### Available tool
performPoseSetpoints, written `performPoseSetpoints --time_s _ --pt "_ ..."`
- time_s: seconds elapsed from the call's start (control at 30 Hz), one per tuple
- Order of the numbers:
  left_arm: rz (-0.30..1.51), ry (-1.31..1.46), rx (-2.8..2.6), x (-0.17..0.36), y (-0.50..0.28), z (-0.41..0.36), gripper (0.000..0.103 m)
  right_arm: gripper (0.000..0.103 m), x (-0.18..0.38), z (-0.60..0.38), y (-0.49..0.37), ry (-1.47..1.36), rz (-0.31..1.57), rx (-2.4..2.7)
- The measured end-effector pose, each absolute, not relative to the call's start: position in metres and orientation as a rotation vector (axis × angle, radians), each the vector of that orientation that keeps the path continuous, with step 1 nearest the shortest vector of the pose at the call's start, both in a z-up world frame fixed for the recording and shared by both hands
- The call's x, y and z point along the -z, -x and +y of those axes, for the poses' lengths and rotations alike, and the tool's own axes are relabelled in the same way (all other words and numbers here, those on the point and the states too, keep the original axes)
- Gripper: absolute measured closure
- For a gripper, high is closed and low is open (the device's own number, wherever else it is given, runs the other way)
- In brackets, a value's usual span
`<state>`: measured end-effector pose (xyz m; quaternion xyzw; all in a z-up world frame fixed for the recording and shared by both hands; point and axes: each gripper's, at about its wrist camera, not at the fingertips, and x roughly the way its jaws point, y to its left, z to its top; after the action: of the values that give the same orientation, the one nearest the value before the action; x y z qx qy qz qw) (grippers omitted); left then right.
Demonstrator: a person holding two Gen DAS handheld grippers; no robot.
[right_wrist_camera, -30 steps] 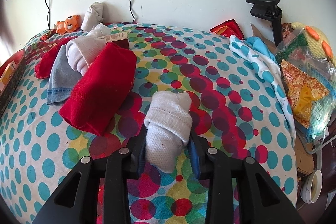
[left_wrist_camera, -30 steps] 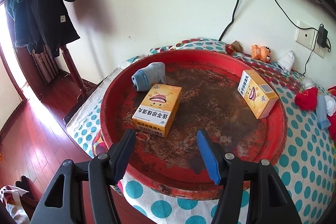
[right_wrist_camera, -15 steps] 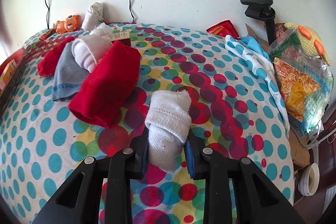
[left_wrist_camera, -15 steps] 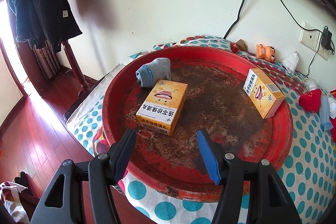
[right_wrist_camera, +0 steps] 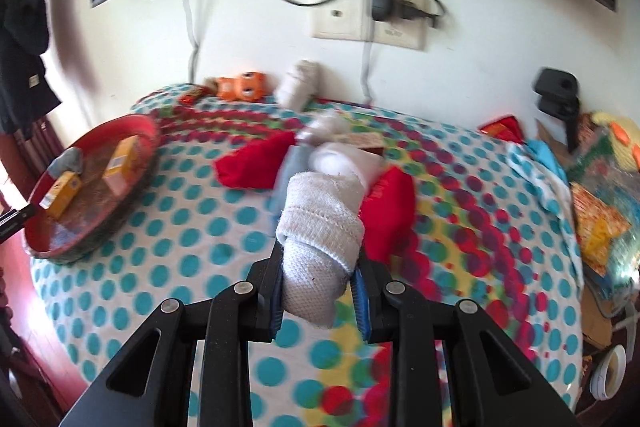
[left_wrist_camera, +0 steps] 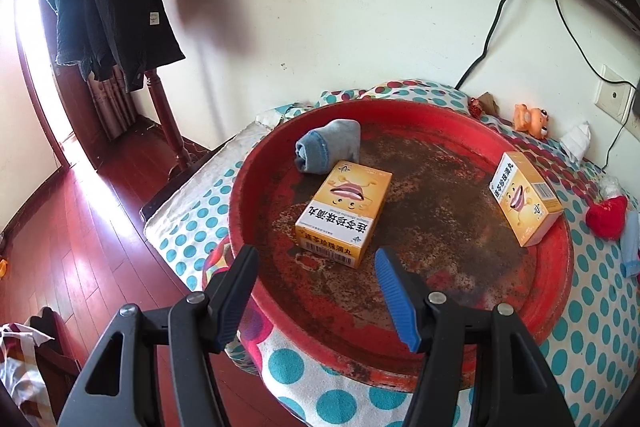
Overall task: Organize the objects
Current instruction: 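Withdraw the left gripper from the tray while the right gripper holds the white sock, then carry the white sock with the right gripper into the red tray and release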
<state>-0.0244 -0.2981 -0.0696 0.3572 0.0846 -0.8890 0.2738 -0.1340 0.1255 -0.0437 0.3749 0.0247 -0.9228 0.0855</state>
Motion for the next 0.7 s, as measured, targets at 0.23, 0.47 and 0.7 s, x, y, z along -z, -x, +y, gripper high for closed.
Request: performPoseSetpoints --time_s 0.23,0.47,0.7 --pt "0.258 -0.947 2.364 0.07 0.022 -0.306 0.041 0.077 0.037 0.047 0.129 -1.069 0.129 2.598" --pt "0.316 -0.933 2.324 0.071 0.018 -0.316 0.041 0.077 0.038 -0.025 0.123 -1.045 0.208 2.461" --pt "0.362 -0.911 2.287 0.071 0.013 -0.326 0.041 0.077 0.039 -0.08 0.121 -1.021 0.274 2.368"
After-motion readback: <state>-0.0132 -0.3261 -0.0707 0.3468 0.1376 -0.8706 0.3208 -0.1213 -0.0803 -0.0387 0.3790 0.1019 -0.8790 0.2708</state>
